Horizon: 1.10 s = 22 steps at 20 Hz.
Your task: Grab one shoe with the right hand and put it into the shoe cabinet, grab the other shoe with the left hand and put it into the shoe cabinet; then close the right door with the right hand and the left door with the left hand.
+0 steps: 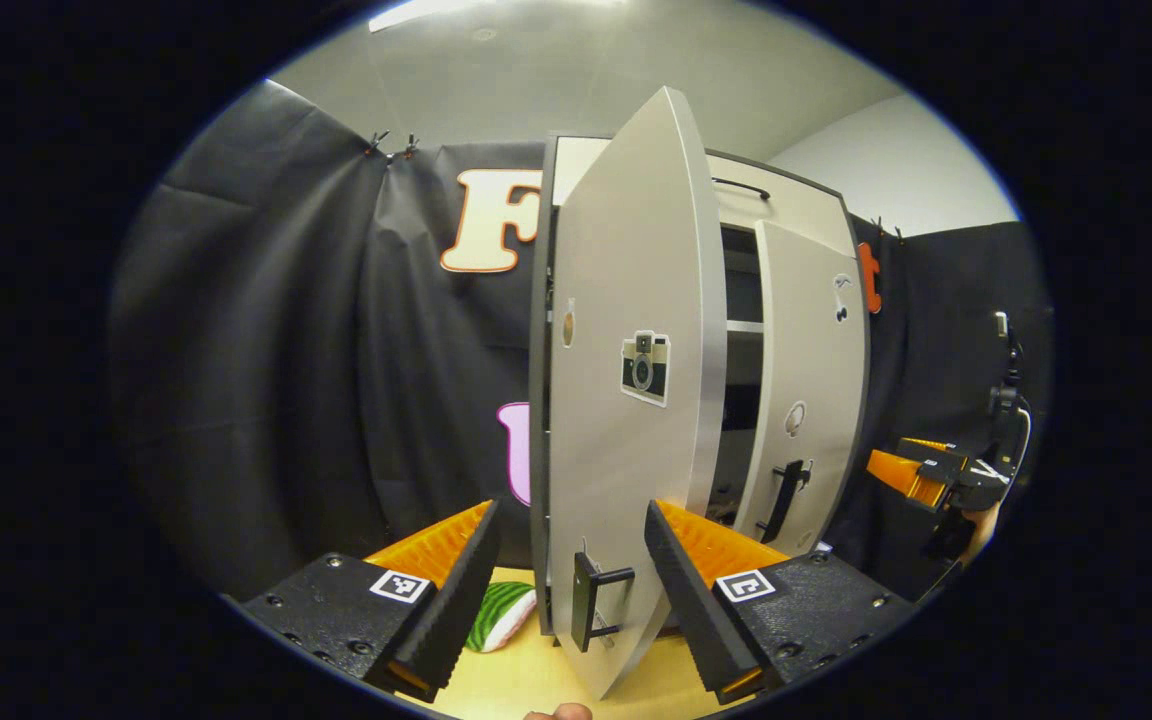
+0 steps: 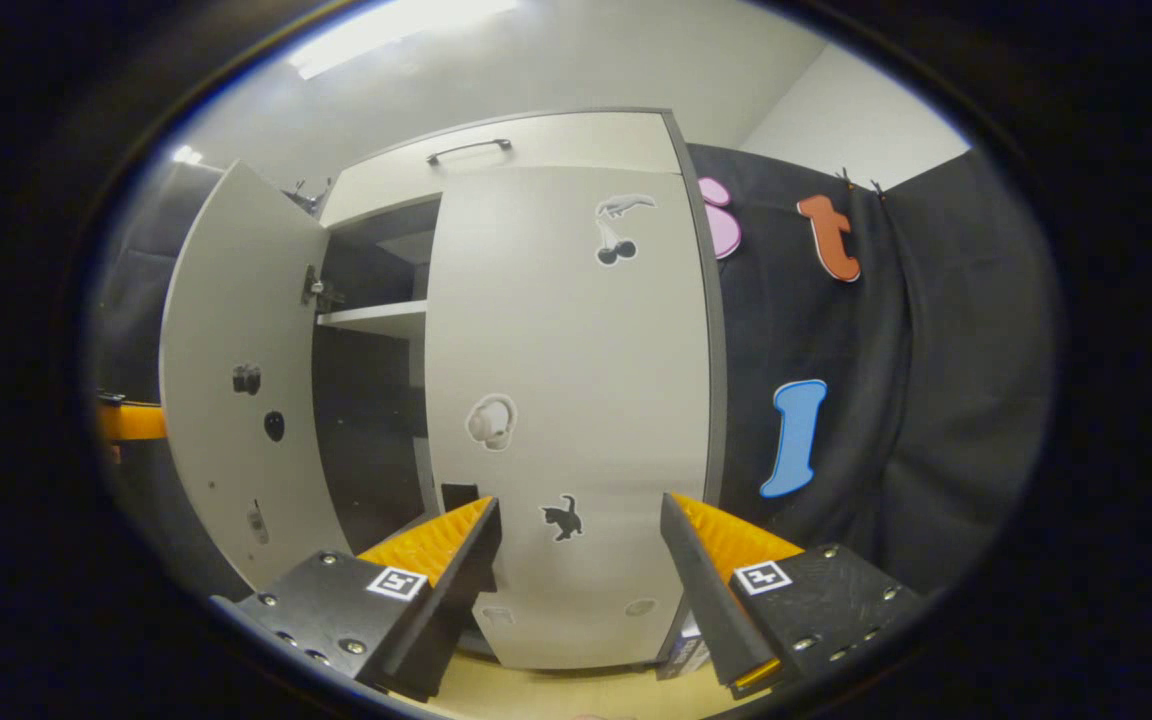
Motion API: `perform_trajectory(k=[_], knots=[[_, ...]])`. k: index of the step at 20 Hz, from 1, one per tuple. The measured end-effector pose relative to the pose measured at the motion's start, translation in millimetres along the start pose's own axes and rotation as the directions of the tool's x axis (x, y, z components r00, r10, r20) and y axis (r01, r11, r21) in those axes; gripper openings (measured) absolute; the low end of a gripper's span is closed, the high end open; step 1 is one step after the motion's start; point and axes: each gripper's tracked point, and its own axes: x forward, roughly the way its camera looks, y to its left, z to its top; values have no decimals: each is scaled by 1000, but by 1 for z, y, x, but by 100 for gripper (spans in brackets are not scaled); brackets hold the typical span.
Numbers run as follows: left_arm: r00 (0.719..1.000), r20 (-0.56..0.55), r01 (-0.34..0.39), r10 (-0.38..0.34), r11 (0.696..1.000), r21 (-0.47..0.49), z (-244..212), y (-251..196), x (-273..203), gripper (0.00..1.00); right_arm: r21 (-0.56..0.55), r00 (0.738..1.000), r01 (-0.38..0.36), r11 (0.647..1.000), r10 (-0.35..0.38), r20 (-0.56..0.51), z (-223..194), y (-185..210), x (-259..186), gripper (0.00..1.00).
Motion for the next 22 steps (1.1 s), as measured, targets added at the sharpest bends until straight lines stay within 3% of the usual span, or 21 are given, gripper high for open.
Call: perform_trajectory(k=[2, 3, 4, 6, 9, 14, 18, 22], knots=[[1000, 5, 18, -18, 1000, -11, -1, -10, 6, 87, 1, 1000, 14, 1000, -14, -4, -1, -5, -3, 96], [1000, 8, 16, -16, 1000, -11, -1, -11, 8, 92, 2, 1000, 20, 1000, -20, -5, -1, -8, -4, 96], [1000, 13, 7, -7, 1000, -5, 0, -10, 9, 87, 5, 1000, 25, 1000, -25, -5, -1, -11, -6, 96], [1000, 20, -9, 9, 1000, 6, 1, -8, 12, 92, 8, 999, 35, 999, -35, -1, 2, -16, -9, 96], [1000, 25, 2, -2, 1000, -20, 0, -16, 15, 87, 16, 999, 41, 999, -41, -1, 3, -20, -9, 96], [998, 9, 66, -66, 998, -22, -8, -43, 25, 87, 25, 999, 35, 999, -35, -2, 4, -17, -8, 96], [989, 10, 145, -144, 986, -78, -9, -73, 33, 87, 20, 999, 42, 999, -42, -5, 4, -20, -11, 96], [990, 11, 138, -138, 988, -73, -8, -74, 41, 87, 21, 998, 56, 998, -56, -3, 6, -27, -16, 96]])
